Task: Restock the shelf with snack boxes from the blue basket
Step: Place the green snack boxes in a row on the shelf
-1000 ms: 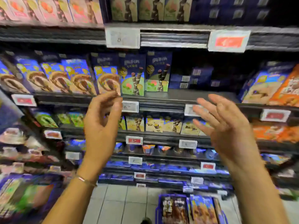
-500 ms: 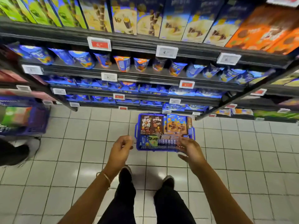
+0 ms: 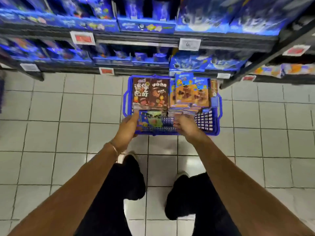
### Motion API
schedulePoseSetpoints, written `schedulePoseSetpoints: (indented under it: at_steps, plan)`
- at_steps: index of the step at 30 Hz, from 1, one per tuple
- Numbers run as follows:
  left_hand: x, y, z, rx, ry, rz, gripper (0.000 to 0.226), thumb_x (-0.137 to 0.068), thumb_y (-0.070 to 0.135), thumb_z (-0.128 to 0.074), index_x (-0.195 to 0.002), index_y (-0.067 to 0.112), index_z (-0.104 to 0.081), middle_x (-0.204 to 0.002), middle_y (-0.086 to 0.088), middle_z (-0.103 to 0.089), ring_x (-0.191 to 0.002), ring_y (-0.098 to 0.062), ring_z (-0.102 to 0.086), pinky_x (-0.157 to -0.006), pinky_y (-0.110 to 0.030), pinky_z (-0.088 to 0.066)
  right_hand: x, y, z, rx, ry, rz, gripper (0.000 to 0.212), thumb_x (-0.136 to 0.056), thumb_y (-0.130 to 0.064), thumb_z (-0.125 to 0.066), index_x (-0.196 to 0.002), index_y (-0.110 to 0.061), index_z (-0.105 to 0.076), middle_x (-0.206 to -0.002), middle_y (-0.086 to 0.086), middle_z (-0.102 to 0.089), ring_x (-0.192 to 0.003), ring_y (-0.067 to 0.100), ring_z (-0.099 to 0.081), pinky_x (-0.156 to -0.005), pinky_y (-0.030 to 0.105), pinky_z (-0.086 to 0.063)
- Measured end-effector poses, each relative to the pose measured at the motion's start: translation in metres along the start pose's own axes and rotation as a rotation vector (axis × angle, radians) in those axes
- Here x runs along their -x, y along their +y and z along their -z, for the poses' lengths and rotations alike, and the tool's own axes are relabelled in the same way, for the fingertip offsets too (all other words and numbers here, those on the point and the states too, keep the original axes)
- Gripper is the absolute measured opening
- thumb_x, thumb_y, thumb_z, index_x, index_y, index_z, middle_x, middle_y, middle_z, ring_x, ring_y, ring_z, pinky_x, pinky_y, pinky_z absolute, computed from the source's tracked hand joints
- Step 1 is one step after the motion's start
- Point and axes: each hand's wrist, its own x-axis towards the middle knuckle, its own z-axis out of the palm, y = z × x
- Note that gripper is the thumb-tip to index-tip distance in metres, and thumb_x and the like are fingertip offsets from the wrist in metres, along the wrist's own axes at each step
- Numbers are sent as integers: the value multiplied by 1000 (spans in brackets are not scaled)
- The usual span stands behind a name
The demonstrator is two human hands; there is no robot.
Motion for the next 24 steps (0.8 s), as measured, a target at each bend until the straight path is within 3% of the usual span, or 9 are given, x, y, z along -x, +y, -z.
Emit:
schedulePoseSetpoints:
  at_steps: [3, 6, 8, 10, 12, 14, 17, 20, 24]
  plan:
    - [-76, -35, -23, -26, -22, 37, 53, -107, 60, -42, -111, 17, -72, -104, -3, -79, -84, -16, -74, -77, -31, -55, -80, 23, -13, 11, 19, 45, 22, -93, -22, -67, -74, -21, -55, -74, 3, -55, -66, 17, -50, -56, 31, -35]
    - [-131, -60, -38, -4, 16, 59, 69, -107, 64, -36, -123, 6, -69, -115, -12, -75, -97, -25, -64, -75, -32, -48, -143, 46, -29, 27, -32, 87, 13, -91, -21, -70, -82, -20, -60, -91, 15, -65, -72, 22, -58, -59, 31, -44]
    - [-152, -73, -47, 10, 39, 44, 75, -103, 71, -33, -121, 9, -71, -113, -8, -76, -99, -23, -66, -82, -37, -49, -179, 59, -37, 71, -113, 85, 15, -91, -24, -70, -101, -14, -65, -116, 27, -66, -103, 40, -65, -91, 47, -53]
    - [-164, -83, -53, 30, 57, 15, 71, -102, 74, -30, -107, 18, -74, -104, -1, -77, -100, -21, -68, -87, -40, -51, -205, 65, -42, 148, -195, 64, 22, -88, -35, -73, -102, -21, -64, -119, 17, -65, -114, 36, -60, -105, 50, -44]
    - [-168, -89, -57, 58, 94, 3, 66, -104, 72, -30, -93, 22, -71, -92, 3, -76, -96, -20, -69, -81, -36, -53, -225, 68, -46, 193, -265, 45, 32, -84, -44, -76, -104, -25, -60, -119, 1, -57, -112, 24, -54, -102, 44, -42]
    - [-168, -92, -59, 85, 120, -3, 65, -105, 70, -32, -91, 20, -71, -78, 5, -76, -89, -19, -67, -69, -31, -53, -237, 71, -51, 199, -308, 43, 45, -81, -49, -77, -115, -27, -57, -127, -2, -51, -119, 24, -48, -101, 42, -40]
    - [-160, -90, -59, 158, 109, -12, 67, -106, 68, -33, -99, 14, -71, -94, -6, -72, -93, -24, -61, -82, -38, -54, -236, 71, -59, 182, -350, 57, 39, -80, -52, -77, -105, -31, -56, -146, -2, -49, -133, 24, -44, -97, 38, -34]
    - [-151, -87, -57, 231, 105, 11, 65, -104, 70, -36, -97, 16, -70, -103, -9, -68, -96, -25, -61, -85, -41, -53, -234, 72, -64, 189, -393, 34, 43, -81, -54, -75, -113, -31, -58, -158, 0, -38, -147, 25, -30, -103, 39, -29]
    - [-144, -82, -58, 269, 109, 0, 62, -103, 72, -35, -93, 21, -70, -104, -3, -75, -99, -20, -68, -75, -36, -53, -232, 73, -71, 179, -402, 39, 57, -80, -55, -75, -124, -23, -58, -150, -2, -48, -136, 18, -42, -101, 38, -30]
